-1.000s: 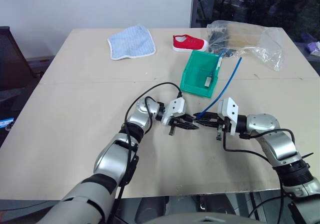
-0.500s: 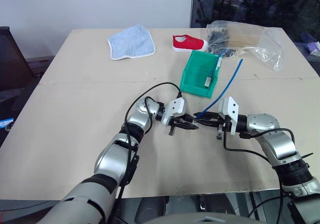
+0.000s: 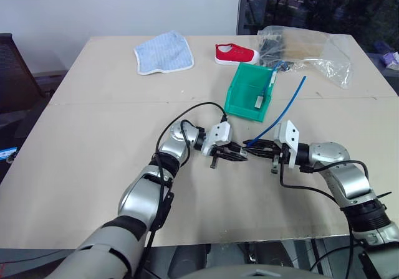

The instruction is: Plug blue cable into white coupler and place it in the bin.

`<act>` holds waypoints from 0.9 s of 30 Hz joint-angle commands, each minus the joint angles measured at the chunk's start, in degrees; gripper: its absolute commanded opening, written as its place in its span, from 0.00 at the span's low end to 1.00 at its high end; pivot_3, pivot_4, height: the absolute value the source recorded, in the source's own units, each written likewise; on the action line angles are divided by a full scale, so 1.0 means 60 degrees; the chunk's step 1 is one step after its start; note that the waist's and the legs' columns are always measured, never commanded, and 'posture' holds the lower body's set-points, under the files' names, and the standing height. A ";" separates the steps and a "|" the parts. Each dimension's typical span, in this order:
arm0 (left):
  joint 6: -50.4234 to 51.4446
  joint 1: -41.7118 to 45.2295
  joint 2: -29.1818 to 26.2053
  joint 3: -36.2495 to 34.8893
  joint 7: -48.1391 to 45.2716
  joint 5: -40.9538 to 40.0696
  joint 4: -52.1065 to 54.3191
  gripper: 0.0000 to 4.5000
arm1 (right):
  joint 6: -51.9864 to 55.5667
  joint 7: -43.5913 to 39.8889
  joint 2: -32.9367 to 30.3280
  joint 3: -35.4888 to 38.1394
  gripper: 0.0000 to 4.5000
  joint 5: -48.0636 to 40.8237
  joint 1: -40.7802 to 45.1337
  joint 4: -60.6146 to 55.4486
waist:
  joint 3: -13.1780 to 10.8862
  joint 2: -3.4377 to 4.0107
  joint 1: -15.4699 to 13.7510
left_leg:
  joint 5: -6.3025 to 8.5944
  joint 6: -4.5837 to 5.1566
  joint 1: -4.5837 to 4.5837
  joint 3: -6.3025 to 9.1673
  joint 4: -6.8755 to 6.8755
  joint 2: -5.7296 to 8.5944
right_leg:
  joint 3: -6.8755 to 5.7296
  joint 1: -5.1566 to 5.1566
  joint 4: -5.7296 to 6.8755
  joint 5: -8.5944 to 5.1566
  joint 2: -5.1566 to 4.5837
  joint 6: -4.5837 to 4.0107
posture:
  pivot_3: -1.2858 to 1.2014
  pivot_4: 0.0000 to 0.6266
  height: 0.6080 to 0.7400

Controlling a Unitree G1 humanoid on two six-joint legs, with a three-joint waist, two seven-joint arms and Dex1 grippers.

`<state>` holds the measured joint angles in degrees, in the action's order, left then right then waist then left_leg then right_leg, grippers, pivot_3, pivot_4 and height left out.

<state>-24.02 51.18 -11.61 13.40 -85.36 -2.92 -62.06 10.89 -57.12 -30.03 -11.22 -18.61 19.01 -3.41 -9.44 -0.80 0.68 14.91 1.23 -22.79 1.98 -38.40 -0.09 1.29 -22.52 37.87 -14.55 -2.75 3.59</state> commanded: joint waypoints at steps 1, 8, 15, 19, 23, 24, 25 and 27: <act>-0.0105 0.0120 -0.0007 -0.0070 -0.0022 0.0171 -0.0200 0.12 | 0.0138 0.0001 -0.0097 0.0016 0.00 0.0238 -0.0189 0.0345 | 0.0001 0.0000 0.0003 | 0.0000 0.0000 0.0002 -0.0001 0.0000 0.0000 | 0.0001 0.0000 0.0000 0.0000 0.0000 0.0000 | 0.52 0.24 1.00; -0.0139 0.0185 0.0055 -0.0094 0.0022 0.0215 -0.0265 0.12 | 0.0158 -0.0081 -0.0148 -0.0109 0.00 0.0327 -0.0169 0.0342 | 0.0003 -0.0002 0.0001 | 0.0000 0.0000 0.0007 0.0000 -0.0001 0.0000 | 0.0001 0.0007 0.0000 0.0000 0.0000 0.0000 | 0.52 0.24 1.00; -0.0175 0.0206 0.0108 -0.0137 0.0075 0.0281 -0.0285 0.12 | 0.0493 0.0155 -0.0043 -0.0897 0.00 0.1025 -0.0232 0.0414 | 0.0017 -0.0012 -0.0007 | 0.0000 0.0000 0.0013 0.0002 -0.0001 0.0000 | -0.0001 0.0011 0.0002 0.0000 0.0000 0.0000 | 0.52 0.24 1.00; -0.0162 0.0169 0.0108 -0.0198 0.0048 0.0304 -0.0263 0.12 | 0.0790 -0.0011 -0.0214 -0.1537 0.00 0.1537 -0.0435 0.0966 | 0.0057 -0.0045 0.0002 | 0.0000 0.0000 0.0016 0.0001 -0.0002 0.0000 | 0.0000 0.0013 0.0001 0.0000 0.0000 0.0000 | 0.52 0.24 1.00; -0.0152 0.0202 0.0127 -0.0258 0.0061 0.0359 -0.0308 0.12 | 0.0807 -0.0061 -0.0200 -0.1874 0.00 0.1903 -0.0476 0.1445 | 0.0120 -0.0071 0.0012 | 0.0000 0.0000 0.0061 0.0005 0.0001 -0.0003 | -0.0005 0.0052 0.0000 -0.0001 0.0004 -0.0001 | 0.52 0.24 1.00; -0.0152 0.0208 0.0131 -0.0272 0.0066 0.0372 -0.0313 0.12 | 0.0684 0.0011 -0.0026 -0.1706 0.00 0.1729 -0.0447 0.1446 | 0.0120 -0.0074 0.0014 | 0.0001 0.0001 0.0091 0.0005 0.0003 -0.0004 | -0.0005 0.0082 -0.0003 -0.0002 0.0004 -0.0001 | 0.52 0.24 1.00; -0.0150 0.0212 0.0131 -0.0293 0.0067 0.0384 -0.0315 0.12 | 0.0788 0.0148 0.0217 -0.1397 0.00 0.1356 -0.0372 0.1321 | 0.0123 -0.0076 0.0016 | 0.0001 0.0001 0.0125 0.0004 0.0011 -0.0004 | -0.0005 0.0119 -0.0010 -0.0004 0.0003 -0.0002 | 0.52 0.24 1.00; -0.0143 0.0214 0.0127 -0.0329 0.0066 0.0398 -0.0324 0.12 | 0.0880 0.0184 0.0579 -0.0815 0.00 0.0604 -0.0212 0.0970 | 0.0124 -0.0078 0.0045 | 0.0002 0.0002 0.0165 0.0005 0.0020 -0.0010 | -0.0006 0.0158 -0.0023 -0.0006 0.0006 -0.0004 | 0.52 0.24 1.00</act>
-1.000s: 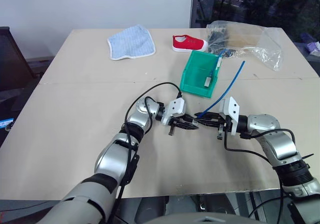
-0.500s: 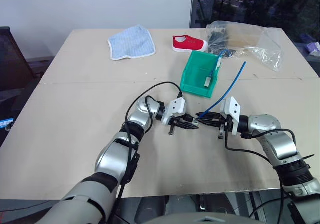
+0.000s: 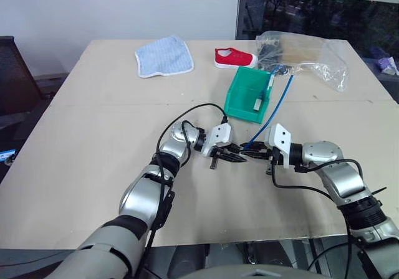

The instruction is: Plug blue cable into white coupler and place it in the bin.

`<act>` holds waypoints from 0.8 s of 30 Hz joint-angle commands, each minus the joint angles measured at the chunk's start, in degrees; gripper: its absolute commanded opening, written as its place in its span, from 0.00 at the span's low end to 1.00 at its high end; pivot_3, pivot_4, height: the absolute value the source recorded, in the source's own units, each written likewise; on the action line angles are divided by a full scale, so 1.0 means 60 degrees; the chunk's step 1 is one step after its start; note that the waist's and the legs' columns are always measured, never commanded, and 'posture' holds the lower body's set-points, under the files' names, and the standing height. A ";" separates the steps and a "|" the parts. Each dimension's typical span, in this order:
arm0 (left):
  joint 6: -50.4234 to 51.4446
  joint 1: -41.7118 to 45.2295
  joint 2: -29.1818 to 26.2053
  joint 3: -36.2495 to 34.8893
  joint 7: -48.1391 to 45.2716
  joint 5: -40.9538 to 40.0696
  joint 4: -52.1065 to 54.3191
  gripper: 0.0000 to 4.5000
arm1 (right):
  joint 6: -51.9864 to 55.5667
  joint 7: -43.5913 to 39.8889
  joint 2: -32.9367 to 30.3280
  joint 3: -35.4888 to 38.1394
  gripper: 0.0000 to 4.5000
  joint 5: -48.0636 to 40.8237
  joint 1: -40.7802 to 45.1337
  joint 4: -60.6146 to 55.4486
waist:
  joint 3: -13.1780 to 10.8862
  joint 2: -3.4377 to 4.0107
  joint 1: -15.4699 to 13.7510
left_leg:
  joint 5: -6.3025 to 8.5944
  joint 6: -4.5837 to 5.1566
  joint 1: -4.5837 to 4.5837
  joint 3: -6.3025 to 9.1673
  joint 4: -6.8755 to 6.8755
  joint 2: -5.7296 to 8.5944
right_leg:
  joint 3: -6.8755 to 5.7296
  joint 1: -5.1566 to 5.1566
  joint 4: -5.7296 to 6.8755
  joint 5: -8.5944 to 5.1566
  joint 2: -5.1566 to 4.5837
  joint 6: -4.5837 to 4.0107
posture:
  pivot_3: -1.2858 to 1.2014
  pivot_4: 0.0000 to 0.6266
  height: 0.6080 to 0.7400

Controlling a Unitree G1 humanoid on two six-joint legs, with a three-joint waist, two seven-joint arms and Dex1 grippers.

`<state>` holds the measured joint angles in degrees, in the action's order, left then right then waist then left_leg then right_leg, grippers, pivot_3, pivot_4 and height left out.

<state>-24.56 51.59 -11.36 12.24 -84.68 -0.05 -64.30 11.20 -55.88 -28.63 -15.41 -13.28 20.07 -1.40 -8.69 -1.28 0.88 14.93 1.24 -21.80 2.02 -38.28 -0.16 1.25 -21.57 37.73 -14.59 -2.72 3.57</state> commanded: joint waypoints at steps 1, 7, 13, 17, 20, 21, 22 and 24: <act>-0.0056 0.0139 0.0079 -0.0151 -0.0049 -0.0070 0.0049 0.12 | 0.1000 0.0009 0.0549 0.0260 0.00 -0.0781 -0.0279 0.0378 | -0.0002 0.0001 0.0013 | 0.0000 0.0000 -0.0005 0.0000 0.0000 -0.0003 | 0.0003 -0.0004 -0.0001 0.0000 0.0004 -0.0001 | 0.52 0.24 1.00; -0.0033 0.0079 0.0075 -0.0229 -0.0055 -0.0041 0.0065 0.12 | 0.1923 -0.0157 0.0971 0.1563 0.00 -0.2471 0.0342 -0.0615 | -0.0033 0.0024 -0.0003 | -0.0001 -0.0001 -0.0047 0.0002 -0.0003 -0.0005 | 0.0007 -0.0046 0.0007 0.0004 0.0001 -0.0001 | 0.52 0.24 1.00; 0.0579 0.0000 0.0062 -0.0474 0.0224 -0.0175 0.0371 0.35 | 0.2130 0.0060 0.0677 0.1325 0.00 -0.1951 0.0598 -0.0849 | -0.0037 0.0029 -0.0017 | -0.0002 -0.0003 -0.0190 0.0000 -0.0013 0.0006 | 0.0003 -0.0187 0.0019 0.0005 -0.0005 0.0003 | 0.52 0.24 1.00; 0.2027 -0.0622 -0.0136 -0.1114 0.1034 -0.1022 0.2569 0.77 | 0.2759 0.0207 0.0478 0.1329 0.00 -0.1949 0.0964 -0.1099 | -0.0046 0.0035 0.0008 | -0.0002 -0.0002 -0.0194 -0.0002 -0.0008 0.0002 | 0.0006 -0.0194 0.0015 0.0005 -0.0004 0.0004 | 0.52 0.24 1.00; 0.4329 -0.1989 -0.0761 -0.1440 0.1819 -0.1628 0.6195 0.98 | 0.3886 0.0800 0.0375 0.1649 0.00 -0.2046 0.1874 -0.0783 | -0.0057 0.0045 0.0050 | -0.0002 -0.0002 -0.0191 -0.0004 -0.0005 -0.0016 | 0.0013 -0.0197 0.0021 0.0005 -0.0005 0.0003 | 0.52 0.24 1.00; 0.5555 -0.2534 -0.1009 -0.1659 0.2504 -0.1783 0.7825 0.98 | 0.4262 0.1059 0.0381 0.1910 0.00 -0.2135 0.2475 -0.0399 | -0.0061 0.0048 0.0062 | -0.0002 -0.0002 -0.0189 -0.0004 -0.0004 -0.0025 | 0.0015 -0.0197 0.0023 0.0005 -0.0006 0.0002 | 0.52 0.24 1.00; 0.6522 -0.2909 -0.1158 -0.1838 0.3066 -0.1903 0.9031 0.98 | 0.4536 0.1227 0.0379 0.2117 0.00 -0.2225 0.2936 -0.0094 | -0.0077 0.0057 0.0112 | -0.0002 -0.0002 -0.0188 -0.0004 -0.0004 -0.0026 | 0.0018 -0.0198 0.0025 0.0005 -0.0005 0.0002 | 0.52 0.24 1.00; 0.8425 -0.3421 -0.1346 -0.2164 0.4139 -0.2296 1.1136 0.98 | 0.4976 0.1395 0.0373 0.2457 0.00 -0.2451 0.3795 0.0567 | -0.0144 0.0092 0.0192 | -0.0002 -0.0003 -0.0187 -0.0011 -0.0004 -0.0029 | 0.0048 -0.0206 0.0035 0.0009 -0.0015 0.0001 | 0.52 0.24 1.00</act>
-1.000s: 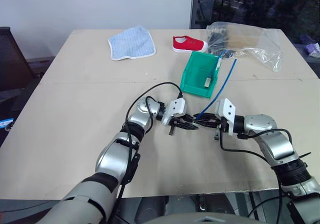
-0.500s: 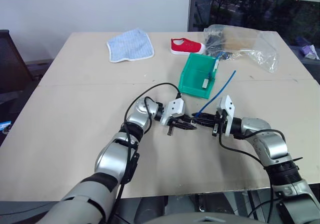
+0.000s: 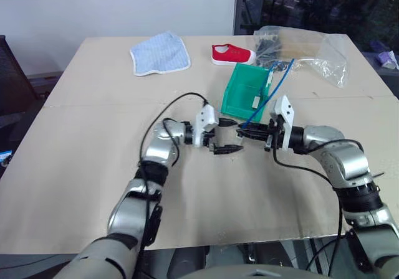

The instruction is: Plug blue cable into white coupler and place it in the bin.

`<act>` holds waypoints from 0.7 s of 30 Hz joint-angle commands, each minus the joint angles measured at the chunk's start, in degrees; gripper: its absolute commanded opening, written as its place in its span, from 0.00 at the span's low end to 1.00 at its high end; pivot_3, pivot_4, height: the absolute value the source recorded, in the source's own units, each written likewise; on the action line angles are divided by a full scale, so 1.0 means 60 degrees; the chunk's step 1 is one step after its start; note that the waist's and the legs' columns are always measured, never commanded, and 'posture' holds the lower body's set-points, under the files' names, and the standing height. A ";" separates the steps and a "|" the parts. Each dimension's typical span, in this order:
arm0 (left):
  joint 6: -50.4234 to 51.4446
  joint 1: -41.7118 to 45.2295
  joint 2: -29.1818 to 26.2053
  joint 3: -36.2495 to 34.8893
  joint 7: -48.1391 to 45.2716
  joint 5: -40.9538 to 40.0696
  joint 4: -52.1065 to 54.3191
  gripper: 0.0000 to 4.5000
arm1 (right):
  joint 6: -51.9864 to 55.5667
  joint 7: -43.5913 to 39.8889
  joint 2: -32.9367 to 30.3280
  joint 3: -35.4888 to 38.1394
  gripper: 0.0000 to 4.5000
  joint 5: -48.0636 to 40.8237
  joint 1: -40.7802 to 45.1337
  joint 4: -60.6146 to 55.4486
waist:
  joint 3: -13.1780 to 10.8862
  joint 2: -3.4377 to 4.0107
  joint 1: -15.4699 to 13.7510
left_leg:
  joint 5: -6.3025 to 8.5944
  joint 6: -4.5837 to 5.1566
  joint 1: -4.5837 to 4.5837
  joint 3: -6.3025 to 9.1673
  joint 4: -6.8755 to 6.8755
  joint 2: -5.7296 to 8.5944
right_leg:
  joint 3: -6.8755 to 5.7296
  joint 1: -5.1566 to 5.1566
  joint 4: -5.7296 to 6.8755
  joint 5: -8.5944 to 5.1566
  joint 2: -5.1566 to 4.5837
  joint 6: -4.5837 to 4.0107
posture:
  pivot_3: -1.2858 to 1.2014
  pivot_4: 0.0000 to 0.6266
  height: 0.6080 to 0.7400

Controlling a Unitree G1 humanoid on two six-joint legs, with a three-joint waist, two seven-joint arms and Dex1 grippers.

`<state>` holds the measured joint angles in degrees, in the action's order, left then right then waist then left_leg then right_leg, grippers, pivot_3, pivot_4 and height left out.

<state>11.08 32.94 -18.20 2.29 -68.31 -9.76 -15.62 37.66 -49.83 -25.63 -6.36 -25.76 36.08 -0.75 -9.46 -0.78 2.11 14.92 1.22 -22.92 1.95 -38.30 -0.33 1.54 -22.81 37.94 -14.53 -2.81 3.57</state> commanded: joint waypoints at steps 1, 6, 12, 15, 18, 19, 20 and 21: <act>0.3277 -0.0437 -0.0266 -0.0628 0.1902 -0.0810 0.3805 0.98 | 0.0687 0.0409 -0.0110 0.1052 0.00 -0.0407 0.1525 0.0861 | -0.0017 0.0007 -0.0027 | 0.0000 0.0000 -0.0001 0.0000 0.0000 0.0007 | -0.0003 -0.0003 0.0000 0.0000 -0.0010 0.0001 | 0.52 0.24 1.00; 0.5541 -0.0264 -0.0412 -0.0937 0.3839 -0.0859 0.5872 0.98 | 0.0171 -0.0010 0.0045 0.1129 0.00 0.0100 0.3658 0.4184 | -0.0022 0.0004 -0.0229 | 0.0000 -0.0001 0.0005 0.0008 0.0010 0.0014 | -0.0027 0.0012 -0.0020 -0.0001 -0.0010 0.0000 | 0.52 0.24 1.00; 0.6167 -0.0008 -0.0532 -0.0794 0.4622 -0.1200 0.6183 1.00 | -0.1314 0.0123 0.0539 0.0652 0.25 0.1399 0.5361 0.7692 | -0.0026 0.0005 -0.0175 | -0.0001 -0.0003 0.0003 -0.0004 0.0022 0.0022 | -0.0016 0.0006 -0.0035 -0.0001 -0.0009 0.0000 | 0.52 0.24 1.00; 0.6102 0.0075 -0.0545 -0.0664 0.4776 -0.1336 0.6117 1.00 | -0.3573 0.2133 0.0821 0.1079 0.60 0.2192 0.6305 0.9702 | -0.0028 0.0006 -0.0152 | -0.0028 -0.0049 -0.0004 -0.0021 0.0045 0.0025 | 0.0001 -0.0023 -0.0032 -0.0001 -0.0011 -0.0001 | 0.52 0.24 1.00; 0.5989 0.0025 -0.0620 -0.0551 0.4879 -0.1395 0.6104 1.00 | -0.5403 0.4280 0.0744 0.1555 0.94 0.2627 0.6891 1.0760 | -0.0028 0.0006 -0.0190 | -0.0045 -0.0078 -0.0041 -0.0024 0.0060 0.0025 | 0.0008 -0.0070 -0.0032 -0.0001 -0.0021 -0.0001 | 0.52 0.24 1.00; 0.5992 -0.0003 -0.0617 -0.0550 0.4918 -0.1428 0.6117 1.00 | -0.5656 0.4520 0.0674 0.1575 0.99 0.2759 0.6954 1.0919 | -0.0028 0.0006 -0.0192 | -0.0048 -0.0083 -0.0055 -0.0023 0.0060 0.0024 | 0.0008 -0.0081 -0.0033 -0.0001 -0.0022 -0.0001 | 0.52 0.24 1.00; 0.5995 -0.0047 -0.0620 -0.0557 0.4955 -0.1473 0.6145 1.00 | -0.5953 0.4612 0.0582 0.1551 0.99 0.2925 0.6953 1.1022 | -0.0028 0.0006 -0.0192 | -0.0055 -0.0095 -0.0116 -0.0021 0.0055 0.0028 | 0.0008 -0.0139 -0.0021 0.0001 -0.0030 0.0000 | 0.52 0.24 1.00; 0.5961 -0.0117 -0.0639 -0.0558 0.4973 -0.1513 0.6189 1.00 | -0.6144 0.4638 0.0477 0.1557 0.99 0.3040 0.6900 1.1048 | -0.0028 0.0005 -0.0193 | -0.0058 -0.0100 -0.0149 -0.0017 0.0045 0.0028 | 0.0003 -0.0163 -0.0014 0.0002 -0.0030 0.0000 | 0.52 0.24 1.00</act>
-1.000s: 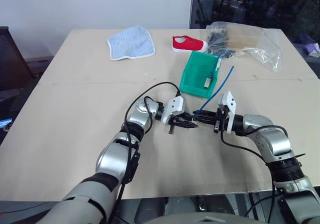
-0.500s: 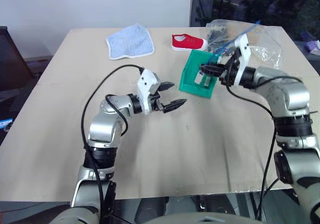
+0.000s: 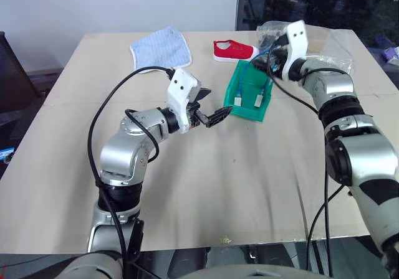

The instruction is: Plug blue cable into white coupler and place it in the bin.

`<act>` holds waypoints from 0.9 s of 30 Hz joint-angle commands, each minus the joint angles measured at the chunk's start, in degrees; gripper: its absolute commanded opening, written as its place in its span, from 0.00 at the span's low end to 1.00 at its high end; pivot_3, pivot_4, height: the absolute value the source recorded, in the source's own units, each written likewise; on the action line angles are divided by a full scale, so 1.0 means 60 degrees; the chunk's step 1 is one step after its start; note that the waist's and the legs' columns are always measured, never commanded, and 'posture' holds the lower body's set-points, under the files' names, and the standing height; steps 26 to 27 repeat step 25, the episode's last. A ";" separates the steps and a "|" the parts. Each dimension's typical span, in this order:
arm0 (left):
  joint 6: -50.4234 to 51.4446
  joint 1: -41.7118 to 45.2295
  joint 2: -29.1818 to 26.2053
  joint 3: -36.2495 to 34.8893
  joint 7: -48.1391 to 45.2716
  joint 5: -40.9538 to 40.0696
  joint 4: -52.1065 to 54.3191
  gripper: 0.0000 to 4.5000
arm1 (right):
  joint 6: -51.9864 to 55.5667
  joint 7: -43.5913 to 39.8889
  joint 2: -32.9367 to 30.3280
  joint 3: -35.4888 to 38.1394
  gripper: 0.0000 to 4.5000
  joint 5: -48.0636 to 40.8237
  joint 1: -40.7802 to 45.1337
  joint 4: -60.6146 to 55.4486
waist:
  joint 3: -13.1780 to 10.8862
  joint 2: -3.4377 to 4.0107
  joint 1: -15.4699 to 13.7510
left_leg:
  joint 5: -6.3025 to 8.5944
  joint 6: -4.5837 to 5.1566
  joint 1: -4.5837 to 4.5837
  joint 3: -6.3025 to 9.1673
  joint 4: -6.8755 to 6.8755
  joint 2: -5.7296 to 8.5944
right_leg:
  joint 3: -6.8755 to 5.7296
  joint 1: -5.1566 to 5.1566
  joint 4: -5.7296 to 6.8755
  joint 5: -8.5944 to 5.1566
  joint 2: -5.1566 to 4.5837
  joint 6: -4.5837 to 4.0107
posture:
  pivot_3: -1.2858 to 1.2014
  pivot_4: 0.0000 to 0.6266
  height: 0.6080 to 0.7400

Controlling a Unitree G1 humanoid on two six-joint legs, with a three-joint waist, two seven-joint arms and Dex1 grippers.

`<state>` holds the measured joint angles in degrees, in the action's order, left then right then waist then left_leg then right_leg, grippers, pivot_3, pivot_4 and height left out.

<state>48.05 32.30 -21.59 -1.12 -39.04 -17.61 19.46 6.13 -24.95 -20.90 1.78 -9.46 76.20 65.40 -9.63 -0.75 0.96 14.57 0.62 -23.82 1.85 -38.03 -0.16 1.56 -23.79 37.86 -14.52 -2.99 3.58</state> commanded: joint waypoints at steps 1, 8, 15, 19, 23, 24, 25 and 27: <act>-0.0252 -0.0080 -0.0100 0.0016 0.0099 -0.0242 0.0393 1.00 | -0.1002 0.0453 -0.0387 0.0224 0.99 0.0390 0.0146 0.0021 | 0.0000 0.0000 0.0002 | 0.0000 0.0000 -0.0001 -0.0001 0.0002 0.0000 | -0.0001 0.0001 -0.0002 0.0000 -0.0002 0.0000 | 0.52 0.24 1.00; -0.1132 -0.1304 -0.0661 -0.0041 0.0050 -0.0109 0.0875 1.00 | -0.0408 -0.1517 -0.1100 0.0467 0.99 -0.0244 -0.2624 -0.3423 | 0.0000 0.0001 0.0013 | 0.0001 0.0001 0.0000 -0.0004 0.0045 -0.0006 | -0.0002 0.0002 -0.0011 0.0000 0.0000 0.0000 | 0.52 0.24 1.00; -0.2214 -0.4191 -0.1217 -0.0733 -0.0028 -0.0394 0.1781 1.00 | 0.1161 -0.3970 -0.1847 0.1707 0.99 -0.3188 -0.8362 -1.0139 | 0.0000 0.0012 -0.0040 | 0.0003 0.0006 -0.0004 -0.0011 0.0077 -0.0008 | 0.0001 -0.0003 -0.0033 0.0000 -0.0012 0.0002 | 0.52 0.24 1.00; -0.3077 -0.6112 -0.0920 -0.0813 0.0093 -0.0355 0.1875 1.00 | 0.1608 -0.4735 -0.2323 0.2245 0.99 -0.3800 -1.1349 -1.1494 | 0.0020 0.0011 -0.0078 | 0.0030 0.0053 0.0040 -0.0009 0.0068 -0.0008 | -0.0001 0.0039 -0.0060 0.0000 -0.0028 0.0001 | 0.52 0.24 1.00; -0.3893 -0.6938 -0.0623 -0.0686 0.0213 -0.0298 0.1904 1.00 | 0.0952 -0.5302 -0.2431 0.2247 0.99 -0.3556 -1.2916 -1.1773 | 0.0007 0.0018 -0.0076 | 0.0030 0.0054 0.0140 -0.0013 0.0066 -0.0009 | 0.0008 0.0113 -0.0031 -0.0002 -0.0021 -0.0012 | 0.52 0.24 1.00; -0.4007 -0.7118 -0.0563 -0.0605 0.0242 -0.0277 0.1944 1.00 | 0.0848 -0.5389 -0.2405 0.2261 0.99 -0.3544 -1.3154 -1.1764 | 0.0008 0.0020 -0.0051 | 0.0030 0.0055 0.0186 -0.0020 0.0066 -0.0010 | 0.0015 0.0150 -0.0034 -0.0018 -0.0018 -0.0041 | 0.52 0.24 1.00; -0.4210 -0.7342 -0.0600 -0.0472 0.0200 -0.0157 0.1968 1.00 | 0.0756 -0.5434 -0.2358 0.2285 0.99 -0.3546 -1.3319 -1.1742 | 0.0008 0.0020 -0.0051 | 0.0030 0.0056 0.0209 -0.0029 0.0066 -0.0011 | 0.0020 0.0167 -0.0034 -0.0019 -0.0016 -0.0052 | 0.52 0.24 1.00; -0.4210 -0.7342 -0.0600 -0.0472 0.0200 -0.0157 0.1968 1.00 | 0.0756 -0.5434 -0.2358 0.2285 0.99 -0.3546 -1.3319 -1.1742 | 0.0008 0.0020 -0.0051 | 0.0030 0.0056 0.0209 -0.0029 0.0066 -0.0011 | 0.0020 0.0167 -0.0034 -0.0019 -0.0016 -0.0052 | 0.52 0.24 1.00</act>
